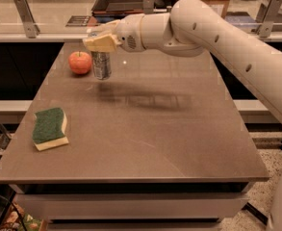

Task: Move redbull can near apple

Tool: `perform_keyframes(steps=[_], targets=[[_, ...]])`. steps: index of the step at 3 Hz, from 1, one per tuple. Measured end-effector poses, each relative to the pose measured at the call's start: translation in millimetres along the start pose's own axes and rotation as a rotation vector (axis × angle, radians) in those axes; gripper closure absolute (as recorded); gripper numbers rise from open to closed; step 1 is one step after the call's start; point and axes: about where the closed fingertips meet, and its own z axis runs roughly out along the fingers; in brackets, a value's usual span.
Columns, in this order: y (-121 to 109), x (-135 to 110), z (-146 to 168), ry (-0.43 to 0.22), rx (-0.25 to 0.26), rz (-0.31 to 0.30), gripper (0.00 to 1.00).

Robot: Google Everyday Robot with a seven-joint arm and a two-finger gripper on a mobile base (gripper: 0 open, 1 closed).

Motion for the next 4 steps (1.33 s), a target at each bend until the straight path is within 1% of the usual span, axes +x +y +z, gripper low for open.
perform_keyframes(steps=[1, 2, 4], targets=[[-8.8, 17.1, 11.0, -0.012, -0.011, 0.025, 1.0], [-17.8, 30.5, 16.8, -0.005, -0.019, 0.032, 1.0], [-29.6, 43.0, 16.7, 0.043, -0.012, 0.01, 1.0]])
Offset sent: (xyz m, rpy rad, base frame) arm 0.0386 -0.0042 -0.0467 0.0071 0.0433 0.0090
